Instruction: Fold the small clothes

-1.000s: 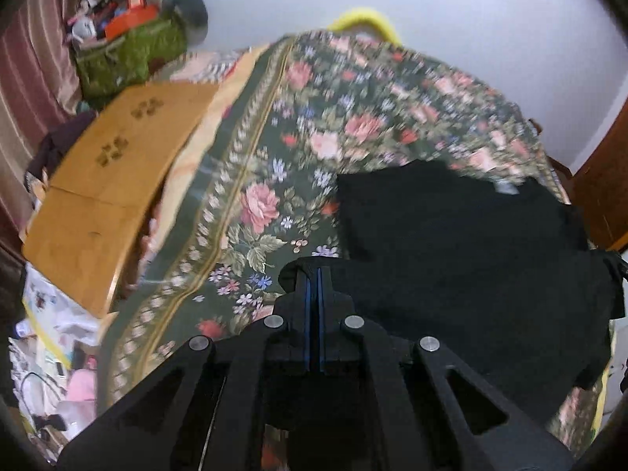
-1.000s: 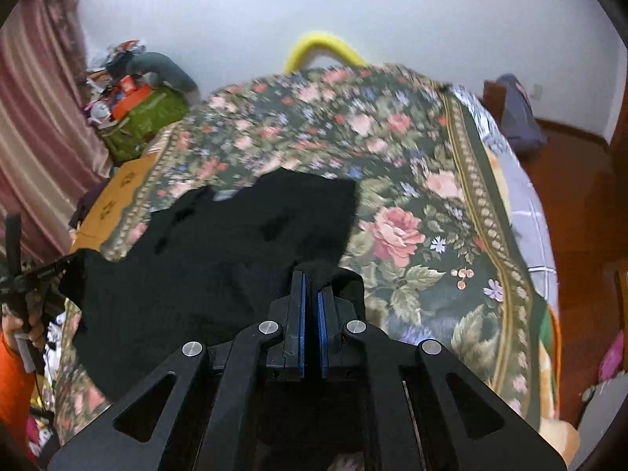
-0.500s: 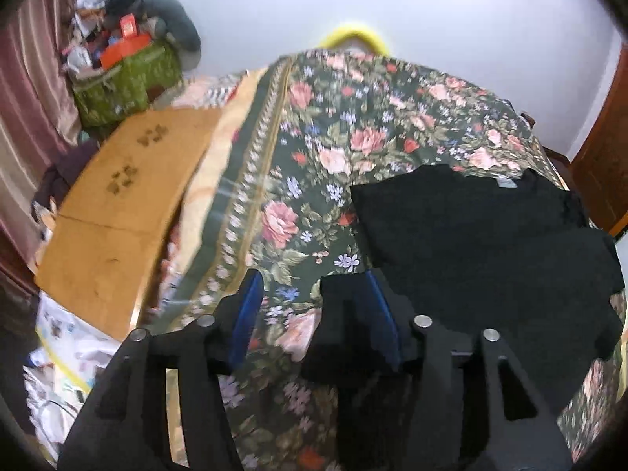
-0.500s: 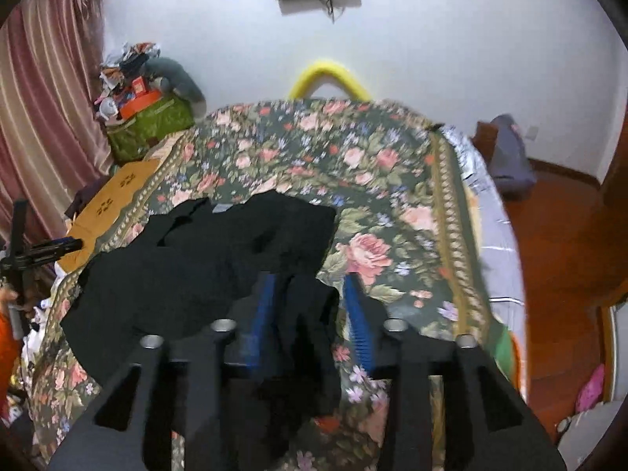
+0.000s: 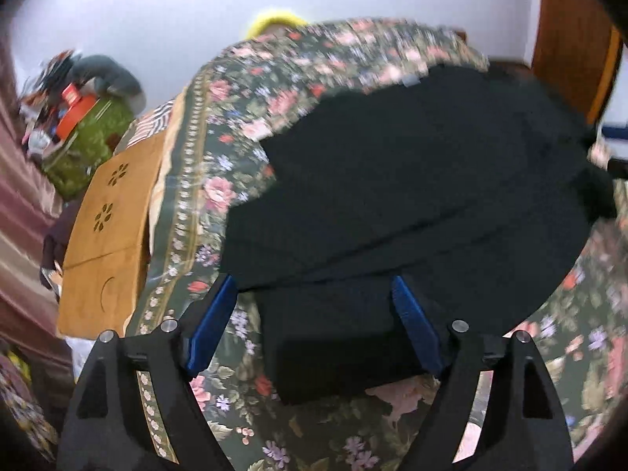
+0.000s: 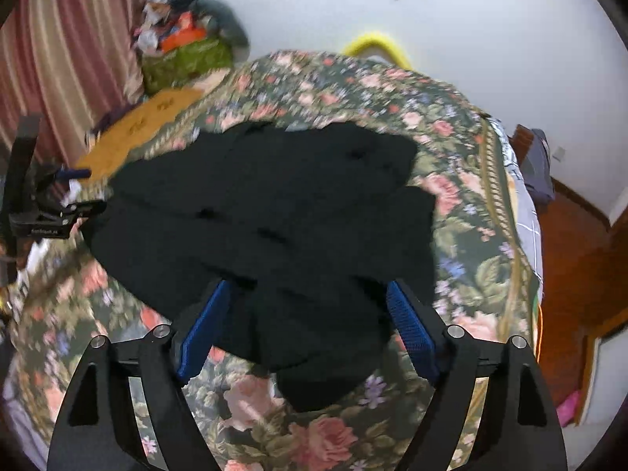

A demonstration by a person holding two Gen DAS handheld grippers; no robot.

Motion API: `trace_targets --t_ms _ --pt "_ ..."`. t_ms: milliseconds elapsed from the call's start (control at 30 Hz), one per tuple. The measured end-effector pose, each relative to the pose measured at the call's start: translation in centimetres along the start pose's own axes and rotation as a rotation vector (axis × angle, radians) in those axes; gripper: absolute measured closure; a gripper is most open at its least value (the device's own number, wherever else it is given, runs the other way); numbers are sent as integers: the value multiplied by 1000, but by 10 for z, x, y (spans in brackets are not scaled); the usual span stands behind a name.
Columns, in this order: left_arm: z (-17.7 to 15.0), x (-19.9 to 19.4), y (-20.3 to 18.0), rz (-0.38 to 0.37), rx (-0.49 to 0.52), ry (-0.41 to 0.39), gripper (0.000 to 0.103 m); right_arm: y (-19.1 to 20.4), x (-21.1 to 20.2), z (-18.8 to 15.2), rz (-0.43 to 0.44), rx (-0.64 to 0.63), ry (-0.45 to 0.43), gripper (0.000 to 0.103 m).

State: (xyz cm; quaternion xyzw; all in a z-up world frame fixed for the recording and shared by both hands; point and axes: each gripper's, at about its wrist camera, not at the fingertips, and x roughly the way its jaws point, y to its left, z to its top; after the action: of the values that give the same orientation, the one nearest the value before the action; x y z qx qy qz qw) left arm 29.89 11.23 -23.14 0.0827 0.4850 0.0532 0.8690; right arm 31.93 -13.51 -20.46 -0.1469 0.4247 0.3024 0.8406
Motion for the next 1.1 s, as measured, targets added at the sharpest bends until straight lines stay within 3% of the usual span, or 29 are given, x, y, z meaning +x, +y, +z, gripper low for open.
trace_targets --t_ms 100,267,467,600,767,867,1100 --pt "2 22 -14 46 48 42 21 13 20 -5 -33 -57 36 24" --pt "18 33 -14 47 50 39 21 13 46 4 -57 -61 71 24" --pt "47 47 -8 65 80 13 21 2 48 39 -59 -43 13 25" --pt "80 60 16 70 -9 3 21 -13 49 69 -117 -33 -25 26" --pt "119 50 61 137 -212 -77 21 -48 26 102 -214 153 -185 28" --pt "118 37 75 152 -250 -113 21 -65 6 104 -148 268 -254 27" --pt "75 29 75 40 -236 -24 21 -62 -6 78 -86 251 -154 26"
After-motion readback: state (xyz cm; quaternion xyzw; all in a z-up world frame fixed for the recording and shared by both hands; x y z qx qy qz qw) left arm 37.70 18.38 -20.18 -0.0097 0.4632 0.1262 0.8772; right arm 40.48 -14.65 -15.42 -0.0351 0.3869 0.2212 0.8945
